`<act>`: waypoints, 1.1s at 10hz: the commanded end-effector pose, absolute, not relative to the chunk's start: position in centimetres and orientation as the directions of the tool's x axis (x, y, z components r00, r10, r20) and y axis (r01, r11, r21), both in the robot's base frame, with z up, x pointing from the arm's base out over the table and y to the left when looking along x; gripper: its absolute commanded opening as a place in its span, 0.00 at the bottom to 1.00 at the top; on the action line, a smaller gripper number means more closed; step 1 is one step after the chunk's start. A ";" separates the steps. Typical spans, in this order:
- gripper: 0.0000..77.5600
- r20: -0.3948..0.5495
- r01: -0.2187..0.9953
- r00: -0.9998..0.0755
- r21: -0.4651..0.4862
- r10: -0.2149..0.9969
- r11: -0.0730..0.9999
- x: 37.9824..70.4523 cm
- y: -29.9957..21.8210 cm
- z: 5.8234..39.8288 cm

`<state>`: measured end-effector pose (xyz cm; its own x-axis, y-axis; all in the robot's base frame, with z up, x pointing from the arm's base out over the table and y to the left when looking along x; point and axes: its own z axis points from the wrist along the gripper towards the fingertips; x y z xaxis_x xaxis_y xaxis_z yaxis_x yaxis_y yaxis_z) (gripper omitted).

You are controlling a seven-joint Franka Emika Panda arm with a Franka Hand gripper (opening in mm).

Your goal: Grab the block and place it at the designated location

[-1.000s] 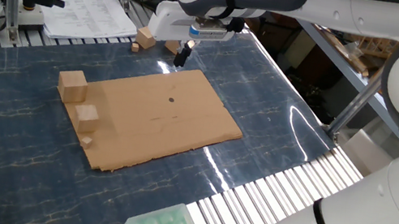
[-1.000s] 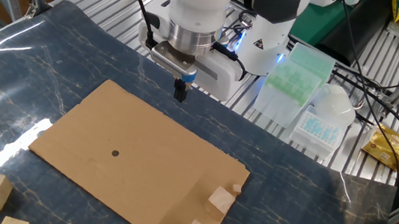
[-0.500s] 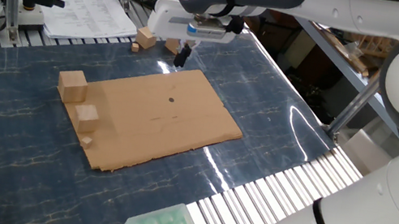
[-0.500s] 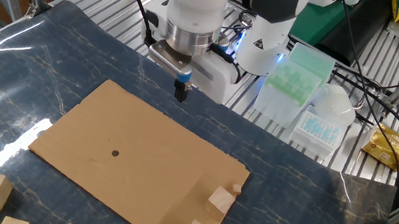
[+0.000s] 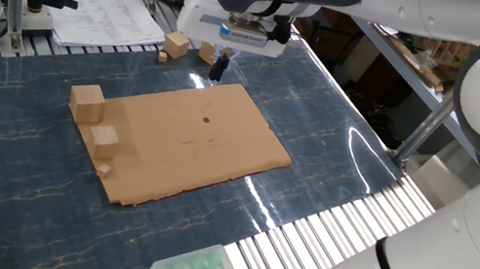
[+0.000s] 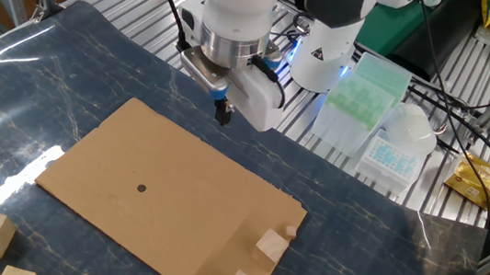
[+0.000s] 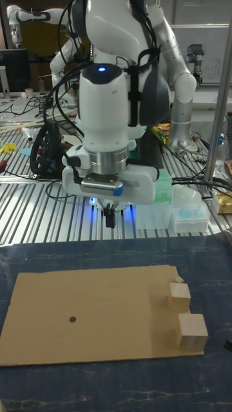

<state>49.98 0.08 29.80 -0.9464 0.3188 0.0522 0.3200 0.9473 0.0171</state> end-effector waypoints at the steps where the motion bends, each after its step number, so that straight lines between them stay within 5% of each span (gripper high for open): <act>1: 0.00 0.059 0.362 -0.931 0.016 0.360 0.932 51.0 0.4 30.0; 11: 0.00 0.050 0.391 -0.920 0.013 0.390 0.920 52.8 1.8 29.5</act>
<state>52.70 1.75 29.42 -0.9213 0.3852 0.0527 0.3864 0.9222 0.0139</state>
